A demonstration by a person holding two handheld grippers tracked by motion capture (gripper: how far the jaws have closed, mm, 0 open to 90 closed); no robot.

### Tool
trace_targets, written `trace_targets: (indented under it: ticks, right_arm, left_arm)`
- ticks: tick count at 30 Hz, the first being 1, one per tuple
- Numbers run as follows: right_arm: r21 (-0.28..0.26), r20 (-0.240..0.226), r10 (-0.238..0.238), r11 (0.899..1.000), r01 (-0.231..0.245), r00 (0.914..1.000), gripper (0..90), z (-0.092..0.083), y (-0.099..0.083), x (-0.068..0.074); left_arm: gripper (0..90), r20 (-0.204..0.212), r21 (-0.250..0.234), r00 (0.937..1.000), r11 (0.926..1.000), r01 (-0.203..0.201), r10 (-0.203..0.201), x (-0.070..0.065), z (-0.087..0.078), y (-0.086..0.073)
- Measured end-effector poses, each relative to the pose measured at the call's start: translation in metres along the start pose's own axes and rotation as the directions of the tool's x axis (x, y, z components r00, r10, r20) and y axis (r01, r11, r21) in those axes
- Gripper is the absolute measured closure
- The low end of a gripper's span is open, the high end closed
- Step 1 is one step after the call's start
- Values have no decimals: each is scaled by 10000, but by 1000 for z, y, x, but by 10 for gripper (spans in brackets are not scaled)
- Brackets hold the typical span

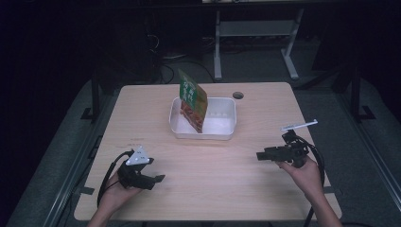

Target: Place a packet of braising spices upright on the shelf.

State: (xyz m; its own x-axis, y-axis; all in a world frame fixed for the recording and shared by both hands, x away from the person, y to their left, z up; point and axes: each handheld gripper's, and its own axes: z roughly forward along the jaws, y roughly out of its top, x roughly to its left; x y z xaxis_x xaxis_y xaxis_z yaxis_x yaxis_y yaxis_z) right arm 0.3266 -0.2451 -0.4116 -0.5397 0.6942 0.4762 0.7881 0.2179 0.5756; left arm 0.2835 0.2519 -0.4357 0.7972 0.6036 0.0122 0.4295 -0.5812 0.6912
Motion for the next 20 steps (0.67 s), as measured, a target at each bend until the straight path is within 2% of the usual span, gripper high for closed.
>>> trace_targets:
  ticks: [13, 20]
  right_arm:
    - [-104, 69, -127, 9999, 128, 9999, 406, -1, -35, 0]
    - [-448, 74, -303, 9985, 306, 9995, 391, 0, -59, 2]
  left_arm:
    - [224, 6, 51, 10000, 10000, -28, 27, -1, 1, 0]
    - [223, 47, 92, 10000, 9999, -44, 43, -1, 2, 0]
